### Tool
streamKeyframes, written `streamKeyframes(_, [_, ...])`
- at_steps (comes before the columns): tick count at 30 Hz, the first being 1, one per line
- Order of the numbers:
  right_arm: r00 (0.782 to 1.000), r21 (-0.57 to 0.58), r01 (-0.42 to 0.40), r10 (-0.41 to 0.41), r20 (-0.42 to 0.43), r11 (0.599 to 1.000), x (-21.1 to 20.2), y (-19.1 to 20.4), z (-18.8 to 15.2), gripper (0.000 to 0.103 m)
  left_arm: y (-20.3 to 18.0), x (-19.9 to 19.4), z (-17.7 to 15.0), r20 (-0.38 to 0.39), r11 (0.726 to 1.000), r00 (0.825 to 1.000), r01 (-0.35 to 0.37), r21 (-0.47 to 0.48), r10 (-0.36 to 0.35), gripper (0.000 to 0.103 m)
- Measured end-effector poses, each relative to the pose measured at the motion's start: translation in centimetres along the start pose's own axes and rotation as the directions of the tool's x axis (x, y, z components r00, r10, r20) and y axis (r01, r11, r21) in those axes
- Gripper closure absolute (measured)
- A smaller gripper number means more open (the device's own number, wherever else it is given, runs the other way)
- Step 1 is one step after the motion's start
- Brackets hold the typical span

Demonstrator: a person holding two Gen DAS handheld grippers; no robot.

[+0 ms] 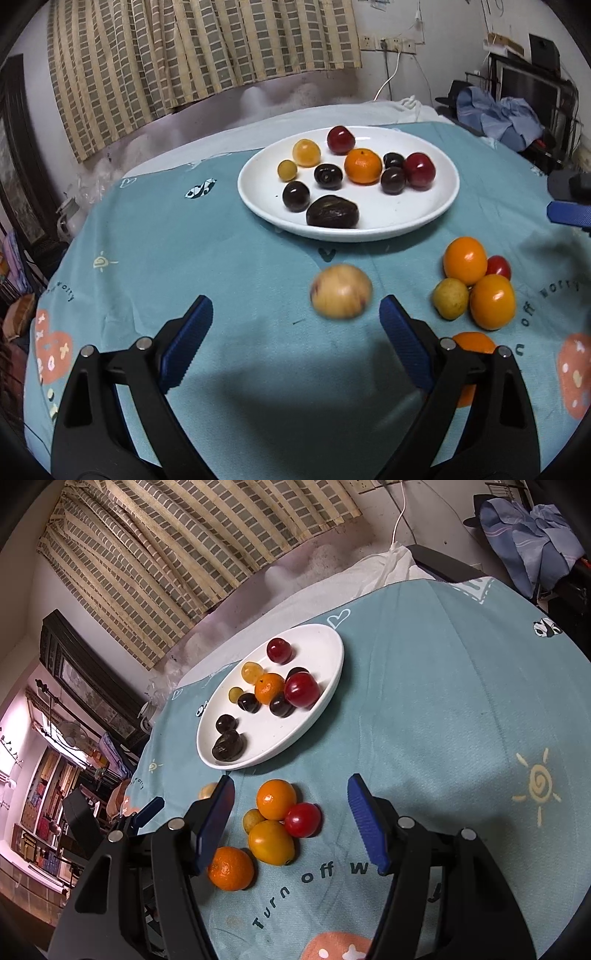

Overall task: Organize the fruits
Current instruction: 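Grasp the pale speckled potato-like fruit with the left gripper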

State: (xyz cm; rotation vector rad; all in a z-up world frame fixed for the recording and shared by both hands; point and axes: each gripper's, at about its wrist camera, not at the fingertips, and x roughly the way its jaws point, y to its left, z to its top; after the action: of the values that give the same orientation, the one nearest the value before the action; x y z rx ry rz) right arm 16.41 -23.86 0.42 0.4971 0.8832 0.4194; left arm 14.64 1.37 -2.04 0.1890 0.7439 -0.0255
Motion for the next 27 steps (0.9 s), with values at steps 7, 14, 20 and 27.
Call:
streamKeyframes(7, [1.000, -0.017, 0.007, -0.007, 0.005, 1.000, 0.0, 0.2, 0.0, 0.039, -1.9, 1.2, 0.0, -0.026, 0.997, 0.998, 0.062, 0.053, -0.061, 0.025])
streamKeyframes(14, [1.000, -0.025, 0.013, -0.013, 0.002, 1.000, 0.2, 0.3, 0.0, 0.039, -1.7, 2.5, 0.4, -0.059, 0.991, 0.989, 0.134, 0.010, -0.133, 0.056])
streamKeyframes(20, [0.999, -0.065, 0.021, -0.023, -0.026, 0.998, 1.2, 0.8, -0.5, 0.039, -1.2, 3.7, 0.6, -0.091, 0.982, 0.979, 0.180, -0.050, -0.184, 0.060])
streamKeyframes(27, [0.995, -0.135, 0.001, -0.015, -0.101, 0.991, 3.5, 1.9, -1.3, 0.039, -1.4, 3.2, 0.4, -0.091, 0.983, 0.980, 0.176, -0.043, -0.179, 0.062])
